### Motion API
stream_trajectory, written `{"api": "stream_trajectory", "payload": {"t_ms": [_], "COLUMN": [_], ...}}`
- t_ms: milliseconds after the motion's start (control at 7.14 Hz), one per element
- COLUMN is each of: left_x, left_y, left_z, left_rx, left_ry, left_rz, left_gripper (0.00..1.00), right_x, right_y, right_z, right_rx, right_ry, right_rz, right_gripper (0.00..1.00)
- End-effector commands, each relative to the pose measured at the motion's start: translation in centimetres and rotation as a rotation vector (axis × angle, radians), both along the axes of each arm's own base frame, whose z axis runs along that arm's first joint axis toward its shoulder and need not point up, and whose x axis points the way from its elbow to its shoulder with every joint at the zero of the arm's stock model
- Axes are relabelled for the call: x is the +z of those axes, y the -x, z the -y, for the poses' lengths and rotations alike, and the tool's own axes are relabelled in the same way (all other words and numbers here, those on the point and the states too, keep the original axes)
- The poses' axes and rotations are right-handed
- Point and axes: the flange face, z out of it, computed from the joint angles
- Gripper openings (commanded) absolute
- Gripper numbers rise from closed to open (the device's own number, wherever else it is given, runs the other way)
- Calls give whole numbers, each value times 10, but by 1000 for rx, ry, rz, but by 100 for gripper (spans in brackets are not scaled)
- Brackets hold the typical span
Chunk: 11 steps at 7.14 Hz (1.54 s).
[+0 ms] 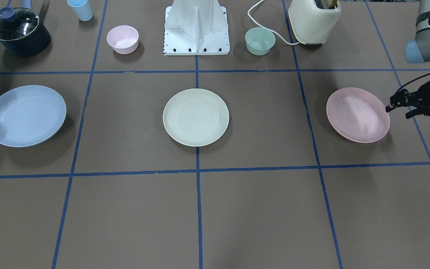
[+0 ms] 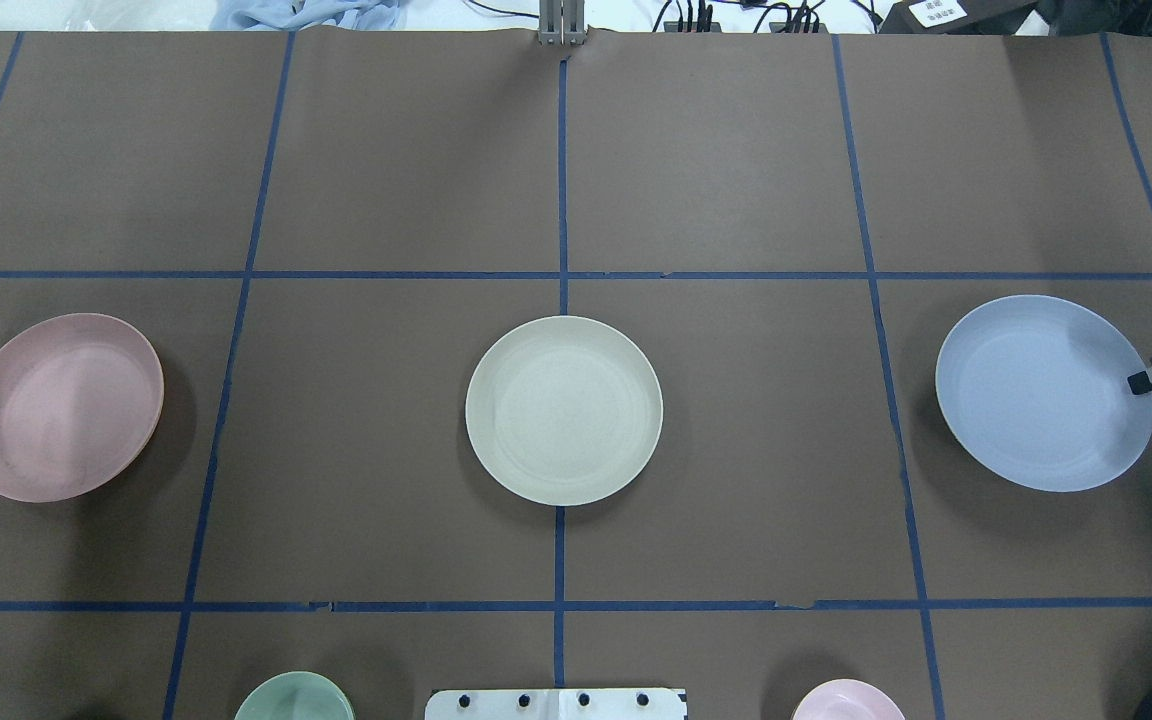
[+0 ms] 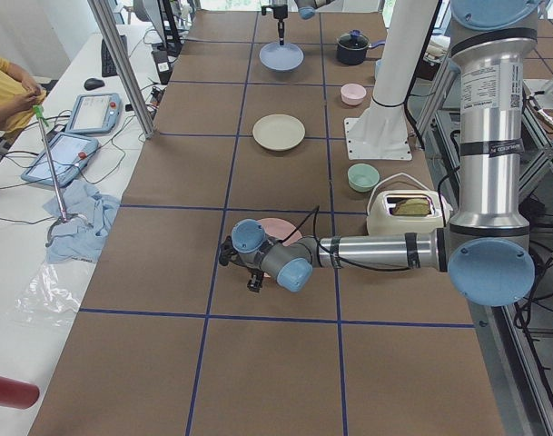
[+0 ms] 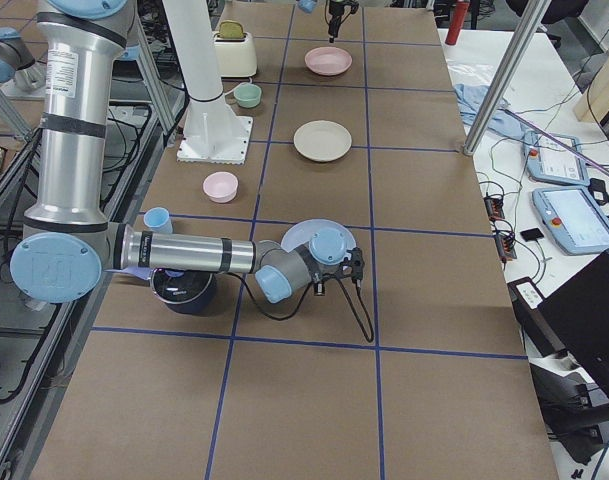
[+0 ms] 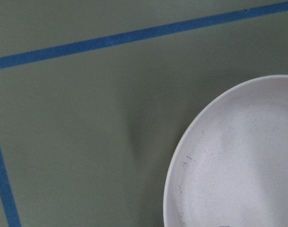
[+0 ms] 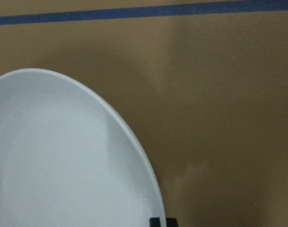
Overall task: Stack three plates with pink and blue
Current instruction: 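Grip the rim of the pink plate with the left gripper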
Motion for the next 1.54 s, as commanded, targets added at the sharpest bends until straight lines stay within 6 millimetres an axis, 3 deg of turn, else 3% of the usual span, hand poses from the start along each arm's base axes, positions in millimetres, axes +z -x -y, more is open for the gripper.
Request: {"api": "stream_trajectory", "payload": {"t_ms": [0,420,980,1120,1260,1400], "left_x": [7,12,9,9,6,-10], "left_y": [-16,-23,-31,-33,-33,-38], "left_z": [10,13,11,10,11,16], "left_rx": [-3,9,34,35,37,55], "left_ry": [49,54,52,55,55,50], "left_rz": [6,8,-7,-7,-15,-62], "left_gripper": [67,63,26,3,0,0], "right_x": [-1,-3,-3,-6,-8,-9], "right_y": [-1,-2,-2,-3,-4,-6], "right_z": [0,0,-1,0,0,0], "right_rx": [3,4,3,1,1,1], "right_ry": [4,-2,-1,1,0,4], "right_rz": [4,6,7,16,24,35], "right_gripper": [0,0,0,0,0,0]}}
